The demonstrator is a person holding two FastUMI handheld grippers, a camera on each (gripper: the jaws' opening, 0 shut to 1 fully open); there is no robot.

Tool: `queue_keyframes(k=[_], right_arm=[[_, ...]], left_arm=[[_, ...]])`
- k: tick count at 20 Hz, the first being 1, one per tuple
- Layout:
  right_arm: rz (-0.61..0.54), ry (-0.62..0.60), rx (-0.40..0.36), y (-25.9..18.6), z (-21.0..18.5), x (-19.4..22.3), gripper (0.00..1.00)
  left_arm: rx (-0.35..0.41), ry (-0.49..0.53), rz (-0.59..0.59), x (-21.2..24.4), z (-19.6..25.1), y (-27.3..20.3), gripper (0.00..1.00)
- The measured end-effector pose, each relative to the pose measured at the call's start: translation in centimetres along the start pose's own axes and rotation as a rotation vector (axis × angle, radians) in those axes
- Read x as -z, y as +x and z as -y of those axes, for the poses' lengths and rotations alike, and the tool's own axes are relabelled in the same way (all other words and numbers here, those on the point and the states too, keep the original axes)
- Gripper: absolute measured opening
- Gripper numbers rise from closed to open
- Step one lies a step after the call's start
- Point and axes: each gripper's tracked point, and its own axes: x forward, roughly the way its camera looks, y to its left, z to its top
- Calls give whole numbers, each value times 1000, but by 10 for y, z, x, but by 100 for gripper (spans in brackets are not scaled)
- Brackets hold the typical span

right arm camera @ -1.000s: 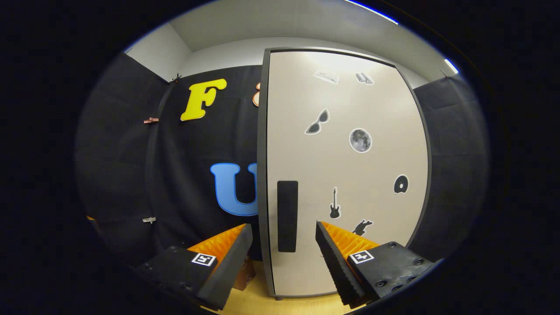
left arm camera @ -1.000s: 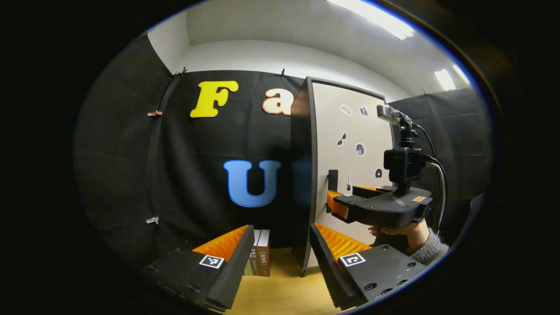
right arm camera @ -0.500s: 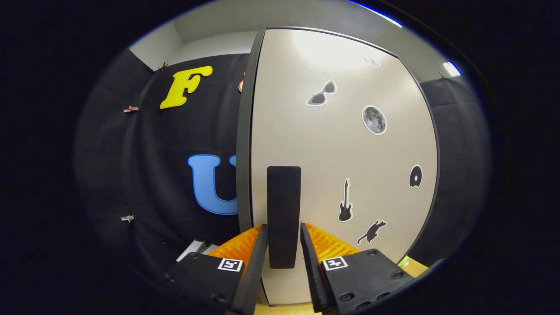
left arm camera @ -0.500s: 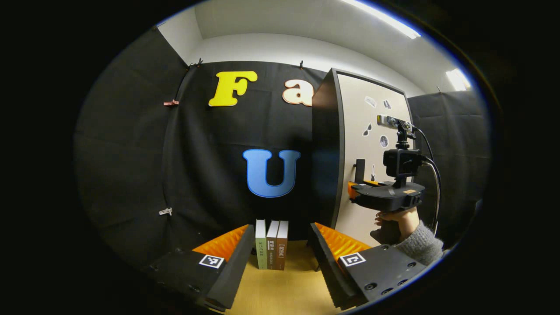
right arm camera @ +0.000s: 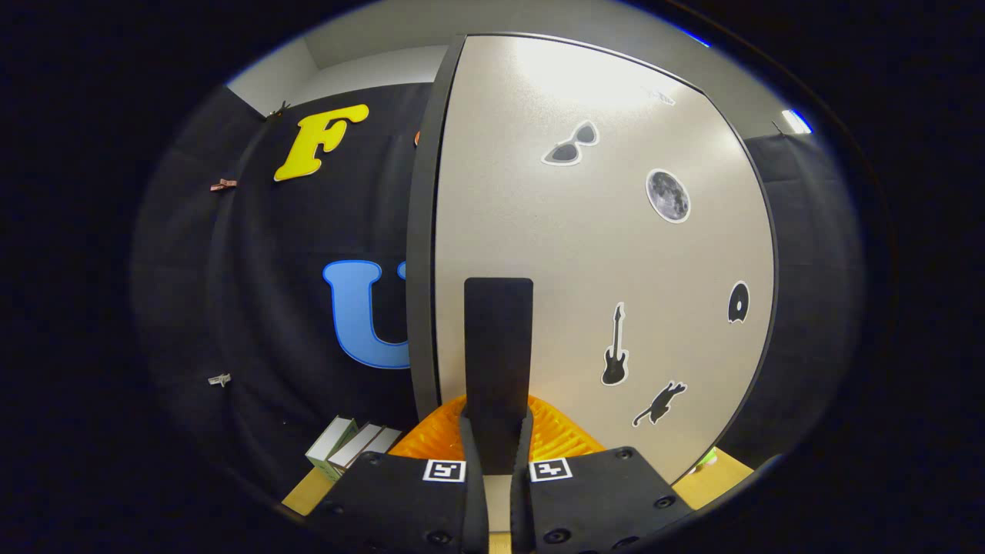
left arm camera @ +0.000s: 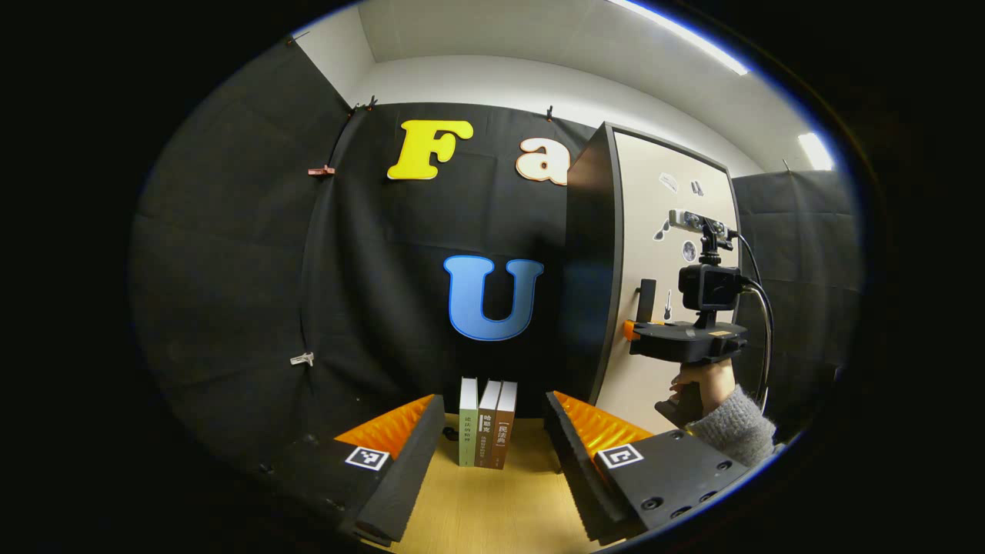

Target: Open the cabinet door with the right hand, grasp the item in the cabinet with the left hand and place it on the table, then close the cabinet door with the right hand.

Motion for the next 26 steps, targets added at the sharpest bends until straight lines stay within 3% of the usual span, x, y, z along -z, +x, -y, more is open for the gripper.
queue_keyframes(k=[5,10,17,22,26], right_arm=[[-17,-1,-83,-35,1,-3,15],[-18,-20,-153,-94,24,-4,15],[-29,-76,-165,-162,72,-3,15],[-52,-45,-185,-201,117,-5,15],[-69,-33,-232,-218,140,-4,14]], left_arm=[[35,12,9,-4,12,-2,83],[116,46,42,-10,58,-23,83],[285,14,8,-1,129,-25,83],[355,27,13,1,181,-19,83],[369,21,20,0,225,-2,83]])
